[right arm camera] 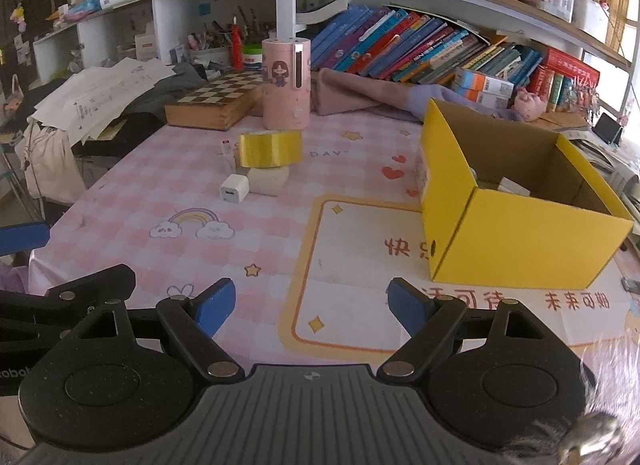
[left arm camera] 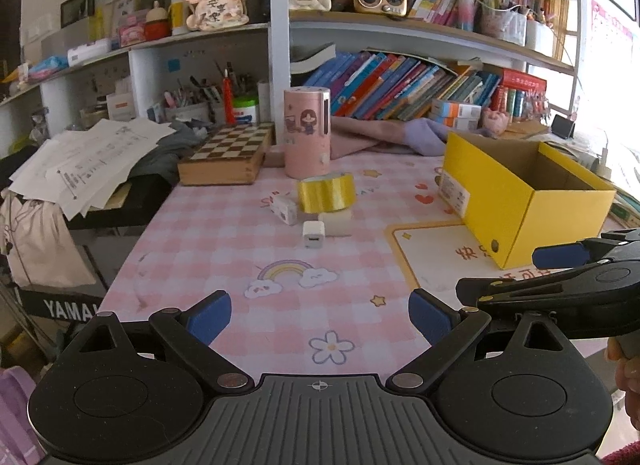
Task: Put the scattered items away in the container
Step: 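Lift both tools out of the box and back toward the table, then move both tools toward the yellow tape roll and white charger, then grasp the yellow tape roll with the right tool while the left tool grasps the white charger, then carry the tape roll and charger over the yellow box with both tools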
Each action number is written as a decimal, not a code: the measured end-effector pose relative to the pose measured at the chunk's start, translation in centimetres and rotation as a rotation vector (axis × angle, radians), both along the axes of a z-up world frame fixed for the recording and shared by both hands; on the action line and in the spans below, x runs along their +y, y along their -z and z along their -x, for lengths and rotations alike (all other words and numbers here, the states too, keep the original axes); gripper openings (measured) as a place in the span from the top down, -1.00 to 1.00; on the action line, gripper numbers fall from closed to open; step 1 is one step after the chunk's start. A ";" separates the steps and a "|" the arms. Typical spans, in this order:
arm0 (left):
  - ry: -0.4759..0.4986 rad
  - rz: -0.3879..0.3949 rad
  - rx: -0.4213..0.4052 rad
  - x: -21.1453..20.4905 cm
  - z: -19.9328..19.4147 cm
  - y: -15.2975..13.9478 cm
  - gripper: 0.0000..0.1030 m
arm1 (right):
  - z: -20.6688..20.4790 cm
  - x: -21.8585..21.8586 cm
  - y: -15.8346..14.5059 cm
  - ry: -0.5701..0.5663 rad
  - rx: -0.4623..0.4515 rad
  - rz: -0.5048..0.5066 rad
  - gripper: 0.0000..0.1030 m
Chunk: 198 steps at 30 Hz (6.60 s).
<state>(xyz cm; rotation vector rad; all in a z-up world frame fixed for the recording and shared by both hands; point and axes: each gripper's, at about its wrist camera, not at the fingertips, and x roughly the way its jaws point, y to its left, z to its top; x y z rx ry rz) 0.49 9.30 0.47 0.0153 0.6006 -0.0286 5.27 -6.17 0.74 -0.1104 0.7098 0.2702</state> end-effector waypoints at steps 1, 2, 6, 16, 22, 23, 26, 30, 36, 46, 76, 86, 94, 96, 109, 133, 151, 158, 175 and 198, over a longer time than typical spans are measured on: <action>-0.001 -0.002 -0.001 0.0 -0.3 0.0 -0.88 | -0.3 0.0 0.0 -0.001 0.001 -0.002 -0.61; -0.003 -0.004 -0.001 0.0 -0.7 0.0 -0.88 | -0.6 0.1 0.1 -0.002 0.000 -0.003 -0.61; -0.005 -0.020 -0.007 -0.2 -1.7 -0.1 -0.88 | -2.0 0.2 0.0 -0.003 0.002 -0.006 -0.61; -0.007 -0.046 -0.033 -0.4 -3.4 -0.4 -0.88 | -5.2 0.6 -0.3 0.002 0.012 -0.002 -0.59; -0.021 -0.052 -0.020 -0.2 -4.6 -0.1 -0.88 | -6.9 1.0 -0.4 -0.011 0.014 0.006 -0.59; -0.022 -0.053 -0.019 -0.1 -4.8 -0.1 -0.88 | -7.2 1.1 -0.4 -0.013 0.016 0.007 -0.58; -0.025 -0.060 -0.018 -0.1 -5.4 0.0 -0.88 | -8.1 1.4 -0.5 -0.024 0.021 0.009 -0.58; -0.020 -0.072 -0.018 -0.2 -6.1 0.2 -0.88 | -9.3 2.0 -0.6 -0.043 0.024 0.012 -0.58; -0.008 -0.070 -0.009 -0.2 -7.3 0.6 -0.88 | -11.3 3.0 -0.4 -0.079 0.033 0.012 -0.58; -0.060 -0.048 -0.004 -0.1 -11.1 1.3 -0.88 | -15.2 3.3 0.5 -0.104 0.067 0.030 -0.57; -0.012 -0.079 0.064 -1.5 -18.1 4.2 -0.88 | -22.3 2.0 2.3 -0.058 0.094 -0.051 -0.57; -0.004 -0.081 0.113 -1.7 -19.7 5.7 -0.85 | -23.9 2.8 3.1 -0.095 0.123 -0.060 -0.57; 0.008 -0.062 0.170 -1.1 -20.8 6.6 -0.20 | -24.5 3.8 3.0 -0.149 0.132 -0.085 -0.57; 0.011 -0.060 0.188 -1.1 -21.1 6.9 -0.10 | -24.7 4.3 3.0 -0.170 0.135 -0.090 -0.57; -0.008 -0.031 0.248 0.0 -22.0 8.3 0.51 | -26.4 8.2 3.9 -0.285 0.141 -0.037 -0.64; -0.135 0.070 0.135 4.4 -16.0 1.9 0.52 | -27.5 9.7 3.4 -0.268 0.093 -0.013 -0.71; -0.130 0.097 0.043 5.1 -11.3 -1.8 0.52 | -20.6 7.0 -0.5 -0.191 0.048 -0.068 -0.72; -0.115 0.104 0.016 5.3 -8.9 -2.7 0.52 | -16.9 6.8 -2.0 -0.201 0.019 -0.060 -0.72; -0.041 0.142 -0.002 4.9 -3.7 -3.3 0.52 | -9.4 5.1 -2.6 -0.127 0.019 -0.073 -0.72; 0.043 0.194 0.010 2.4 1.3 -3.1 0.52 | -1.9 1.5 -2.7 -0.044 0.007 -0.088 -0.72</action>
